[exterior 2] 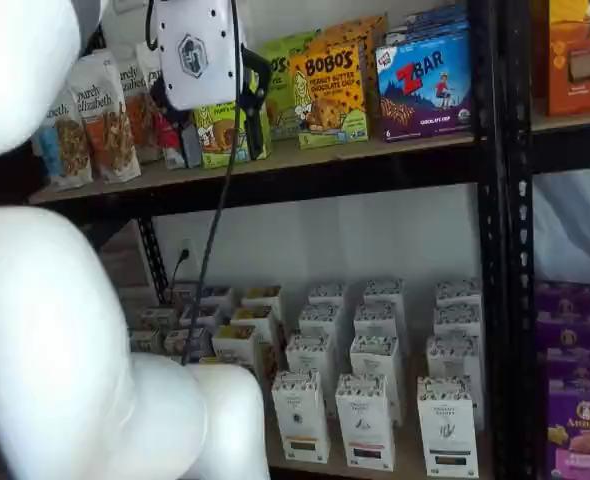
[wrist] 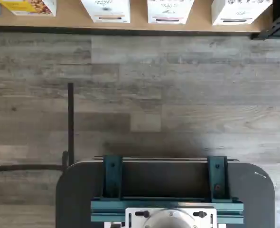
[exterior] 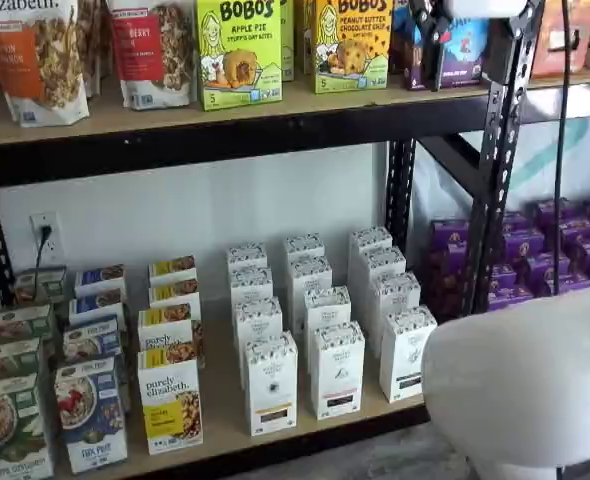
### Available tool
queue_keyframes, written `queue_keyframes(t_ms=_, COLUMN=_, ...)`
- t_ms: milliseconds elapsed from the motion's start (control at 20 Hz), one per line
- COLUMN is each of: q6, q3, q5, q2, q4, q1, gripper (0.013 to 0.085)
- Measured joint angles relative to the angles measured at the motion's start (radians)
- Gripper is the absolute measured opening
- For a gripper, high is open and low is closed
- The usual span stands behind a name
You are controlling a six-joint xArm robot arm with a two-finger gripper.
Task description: Pick up the white box with a yellow strip in the middle, on the bottom shelf, the fourth box from the left
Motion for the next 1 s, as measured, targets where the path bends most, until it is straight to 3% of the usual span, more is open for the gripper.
queue_keyframes(t_ms=400, q6=-0.010, q3=0.011, q5=-0.024, q2=-0.006, q4=0.013, q1=-0.015, gripper=0.0850)
queue_keyframes(t_ms=750, q6=0.020, q3=0.062, q5=-0.085, q2=0.001, q4=-0.021, q1=0.030, gripper=0.0850)
queue_keyframes(t_ms=1000, q6=0.040, q3=0.129, q5=-0.164, q2=0.001, q4=-0.018, q1=0.049, gripper=0.0850)
